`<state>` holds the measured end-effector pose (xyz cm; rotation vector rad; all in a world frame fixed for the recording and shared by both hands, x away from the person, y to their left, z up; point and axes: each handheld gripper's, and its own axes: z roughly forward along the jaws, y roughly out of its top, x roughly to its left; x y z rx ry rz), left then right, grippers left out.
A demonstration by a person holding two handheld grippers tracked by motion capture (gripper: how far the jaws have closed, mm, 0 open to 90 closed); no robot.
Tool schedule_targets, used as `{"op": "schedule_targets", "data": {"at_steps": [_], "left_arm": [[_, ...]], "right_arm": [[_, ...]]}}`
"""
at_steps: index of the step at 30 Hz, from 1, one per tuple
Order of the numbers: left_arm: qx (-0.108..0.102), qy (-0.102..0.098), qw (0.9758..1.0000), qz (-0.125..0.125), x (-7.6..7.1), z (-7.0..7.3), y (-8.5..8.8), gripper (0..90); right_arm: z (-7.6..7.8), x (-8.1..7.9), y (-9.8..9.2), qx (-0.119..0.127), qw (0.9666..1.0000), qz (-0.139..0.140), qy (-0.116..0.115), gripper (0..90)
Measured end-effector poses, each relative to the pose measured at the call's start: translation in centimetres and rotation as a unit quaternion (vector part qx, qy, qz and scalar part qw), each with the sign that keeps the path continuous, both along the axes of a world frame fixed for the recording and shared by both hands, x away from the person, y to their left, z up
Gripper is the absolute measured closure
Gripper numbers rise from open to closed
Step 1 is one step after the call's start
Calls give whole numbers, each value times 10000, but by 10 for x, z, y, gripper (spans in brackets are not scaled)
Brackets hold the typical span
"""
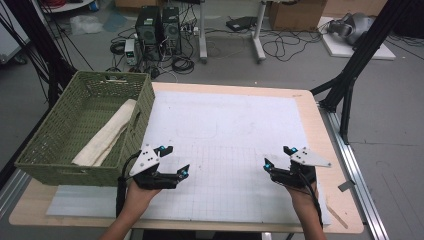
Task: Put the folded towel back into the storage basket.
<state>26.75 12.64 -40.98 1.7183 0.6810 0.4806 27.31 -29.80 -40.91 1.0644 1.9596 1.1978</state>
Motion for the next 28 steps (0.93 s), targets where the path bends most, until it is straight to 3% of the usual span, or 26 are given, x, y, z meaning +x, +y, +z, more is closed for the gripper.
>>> {"op": "schedule_targets", "data": {"at_steps": [28], "left_arm": [[0, 51, 10000, 15, 2, -3, 0, 177]], "right_arm": [[0, -2, 1, -57, 10000, -10, -8, 197]]}}
